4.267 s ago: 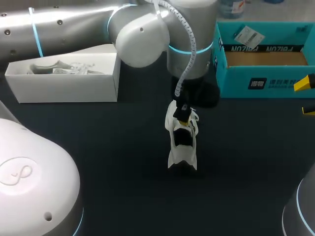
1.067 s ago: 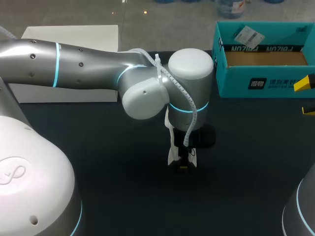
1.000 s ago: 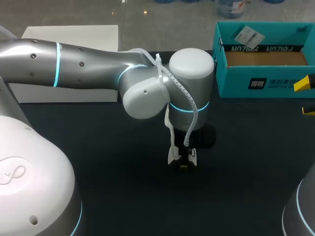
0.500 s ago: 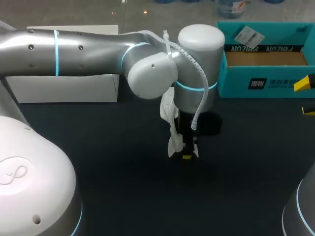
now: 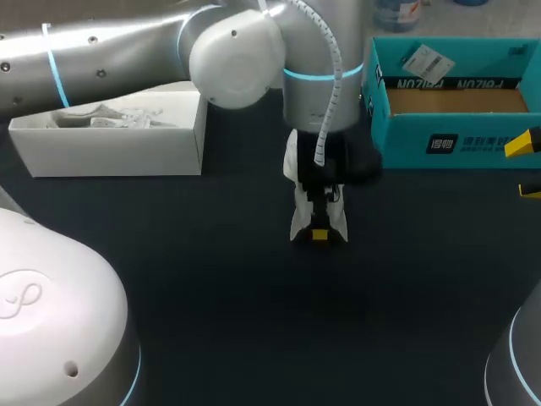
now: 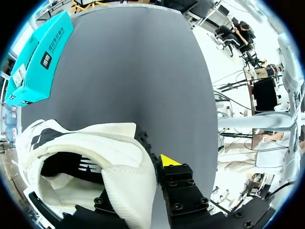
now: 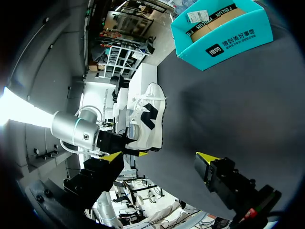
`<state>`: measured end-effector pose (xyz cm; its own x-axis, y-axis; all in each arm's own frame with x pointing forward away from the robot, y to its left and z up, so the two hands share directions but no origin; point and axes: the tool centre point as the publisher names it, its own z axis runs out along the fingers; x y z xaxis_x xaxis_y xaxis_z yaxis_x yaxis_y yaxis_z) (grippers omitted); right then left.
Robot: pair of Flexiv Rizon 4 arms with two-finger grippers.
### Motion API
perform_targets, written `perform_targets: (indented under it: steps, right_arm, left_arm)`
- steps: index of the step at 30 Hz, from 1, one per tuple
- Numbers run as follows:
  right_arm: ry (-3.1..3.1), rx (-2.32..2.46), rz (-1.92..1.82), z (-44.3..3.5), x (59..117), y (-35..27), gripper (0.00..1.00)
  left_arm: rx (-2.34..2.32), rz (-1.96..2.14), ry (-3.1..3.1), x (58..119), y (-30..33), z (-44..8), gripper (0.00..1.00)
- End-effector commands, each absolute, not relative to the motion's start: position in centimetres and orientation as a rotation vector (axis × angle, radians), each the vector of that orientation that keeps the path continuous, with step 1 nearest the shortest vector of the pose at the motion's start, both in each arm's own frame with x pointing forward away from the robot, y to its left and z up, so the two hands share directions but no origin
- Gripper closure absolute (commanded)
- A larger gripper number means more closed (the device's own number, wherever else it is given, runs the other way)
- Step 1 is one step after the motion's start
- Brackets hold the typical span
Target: Take the shoe out of the shoebox, open the shoe tongue, remove and reinsert the insole, then place the shoe into the shoebox
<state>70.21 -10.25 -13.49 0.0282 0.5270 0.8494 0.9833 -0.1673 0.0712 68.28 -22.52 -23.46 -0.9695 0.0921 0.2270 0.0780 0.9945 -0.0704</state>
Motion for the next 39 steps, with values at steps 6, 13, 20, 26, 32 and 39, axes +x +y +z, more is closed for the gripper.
perform_targets:
  steps: [6, 13, 20, 26, 32, 39]
  right_arm:
    - [-1.536, -1.752, -1.047, -13.5, 70.1, -10.2, 0.0]
    - [-1.536, -1.752, -1.047, -13.5, 70.1, -10.2, 0.0]
    - [-1.536, -1.752, -1.047, -13.5, 70.1, -10.2, 0.0]
    - [-1.536, -1.752, -1.047, -13.5, 70.1, -10.2, 0.0]
    - [-1.536, -1.752, -1.047, -13.5, 70.1, -10.2, 0.0]
    - [-1.536, -1.752, -1.047, -13.5, 70.1, -10.2, 0.0]
  left_arm:
    - [-0.179, 0.145, -2.915, 68.5, -21.6, -15.5, 1.0]
    - [-0.213, 0.178, -2.982, 68.8, -21.8, -14.1, 1.0]
    - [-0.213, 0.178, -2.982, 68.8, -21.8, -14.1, 1.0]
    - [-0.213, 0.178, -2.982, 68.8, -21.8, -14.1, 1.0]
    - [-0.213, 0.178, -2.982, 68.8, -21.8, -14.1, 1.0]
    - [-0.306, 0.184, -2.959, 71.6, -18.6, -14.0, 1.0]
